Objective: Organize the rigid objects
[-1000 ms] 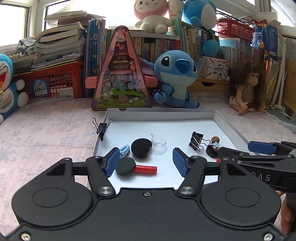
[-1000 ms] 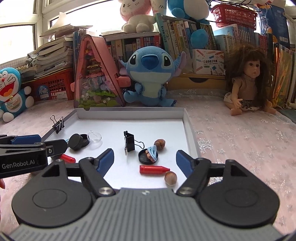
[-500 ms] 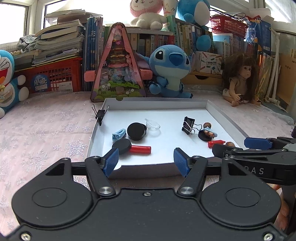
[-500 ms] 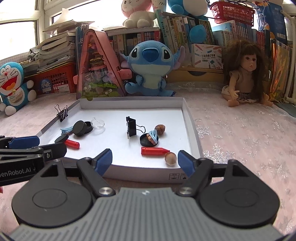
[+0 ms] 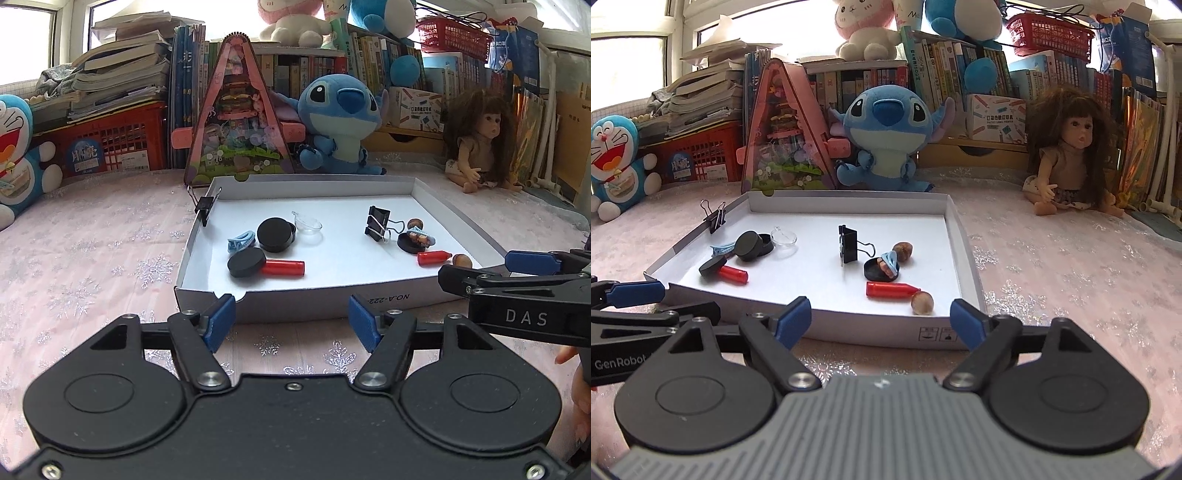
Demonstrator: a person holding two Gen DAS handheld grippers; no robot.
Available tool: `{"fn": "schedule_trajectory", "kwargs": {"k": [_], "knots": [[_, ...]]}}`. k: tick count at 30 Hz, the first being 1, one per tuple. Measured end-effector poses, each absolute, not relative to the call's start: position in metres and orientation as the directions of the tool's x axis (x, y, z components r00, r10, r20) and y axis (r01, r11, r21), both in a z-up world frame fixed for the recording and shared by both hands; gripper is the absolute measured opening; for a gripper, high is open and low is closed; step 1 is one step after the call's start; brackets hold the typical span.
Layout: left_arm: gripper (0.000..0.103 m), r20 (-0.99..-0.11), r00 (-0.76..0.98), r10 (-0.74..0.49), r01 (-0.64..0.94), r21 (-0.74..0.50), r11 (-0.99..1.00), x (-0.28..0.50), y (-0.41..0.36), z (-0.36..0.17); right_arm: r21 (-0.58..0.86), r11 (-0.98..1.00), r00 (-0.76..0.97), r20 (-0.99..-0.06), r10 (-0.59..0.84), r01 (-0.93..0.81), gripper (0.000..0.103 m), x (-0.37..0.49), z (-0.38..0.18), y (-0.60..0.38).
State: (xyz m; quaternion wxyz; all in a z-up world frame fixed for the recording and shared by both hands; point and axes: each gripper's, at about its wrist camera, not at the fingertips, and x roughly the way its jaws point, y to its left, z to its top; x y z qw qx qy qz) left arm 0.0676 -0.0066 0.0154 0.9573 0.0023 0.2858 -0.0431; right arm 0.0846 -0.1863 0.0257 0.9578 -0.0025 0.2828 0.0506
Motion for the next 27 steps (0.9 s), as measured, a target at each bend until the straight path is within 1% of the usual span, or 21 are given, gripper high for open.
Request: {"fn": "schedule_trajectory", "kwargs": {"k": [4,7,12,20,27], "knots": [[0.065,-0.557,0.827,-0.075,0.076,-0.020,0.997,0.068,-0.004,0.013,0.034,0.995,0.824,-0.559,0.093,-0.090,0.089,0.080,0.024,-0.189],[0.065,-0.571,0.819,-0.056,0.055,-0.019,0.998,0.075,0.000,0.012,0.013,0.995,0.812,-0.577,0.085,-0.095,0.089,0.083,0.022,-0.188],[0.065,-0.584,0.810,-0.053,0.028,-0.052,0.998,0.088,0.007,0.013,0.011,0.997,0.798,-0.598,0.072,-0.081,0.089,0.098,0.018,-0.190],[0.066,-0.584,0.811,-0.021,0.013,-0.017,1.000,0.110,0.005,0.015,0.016,0.998,0.793,-0.606,0.060,-0.063,0.089,0.120,0.017,-0.192],[0.067,-0.609,0.793,0.010,-0.011,0.002,1.000,0.124,0.004,0.004,0.022,0.998,0.774,-0.629,0.066,-0.067,0.090,0.130,0.011,-0.189]]}}
